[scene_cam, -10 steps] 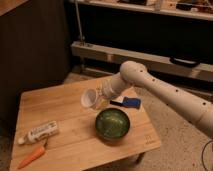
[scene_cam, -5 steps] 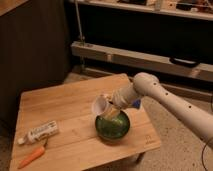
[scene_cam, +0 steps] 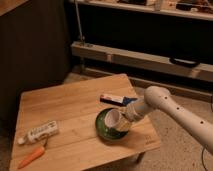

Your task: Place the ceramic cup in the ceramic bowl

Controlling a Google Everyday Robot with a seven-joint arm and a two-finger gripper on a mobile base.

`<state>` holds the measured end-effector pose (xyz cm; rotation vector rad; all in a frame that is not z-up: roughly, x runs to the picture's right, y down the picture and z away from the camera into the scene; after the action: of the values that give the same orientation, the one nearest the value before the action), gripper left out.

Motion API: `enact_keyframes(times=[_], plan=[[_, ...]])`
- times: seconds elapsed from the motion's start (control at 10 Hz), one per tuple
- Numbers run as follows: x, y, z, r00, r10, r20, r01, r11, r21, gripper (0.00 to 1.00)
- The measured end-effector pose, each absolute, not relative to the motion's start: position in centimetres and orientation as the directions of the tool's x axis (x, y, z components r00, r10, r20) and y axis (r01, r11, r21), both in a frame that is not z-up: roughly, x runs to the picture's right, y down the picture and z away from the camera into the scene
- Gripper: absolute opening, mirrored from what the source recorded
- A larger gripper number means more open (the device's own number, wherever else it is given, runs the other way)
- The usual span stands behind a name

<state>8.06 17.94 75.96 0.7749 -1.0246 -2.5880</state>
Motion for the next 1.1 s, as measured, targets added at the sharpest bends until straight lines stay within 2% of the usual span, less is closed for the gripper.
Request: enact_keyframes(times=[0.2,0.5,1.1], plan=[[7.5,17.5,75.9,-0.837,-0.393,-0.381,0.034,-0.732,0.681,0.8],[6.1,15.3,74.6,-0.826,-0.371,-0.424,0.024,-0.774,0.632,0.8],[6.0,15.4,74.6,-0.826,-0.371,-0.424,0.021,-0.773,0.634,0.8]])
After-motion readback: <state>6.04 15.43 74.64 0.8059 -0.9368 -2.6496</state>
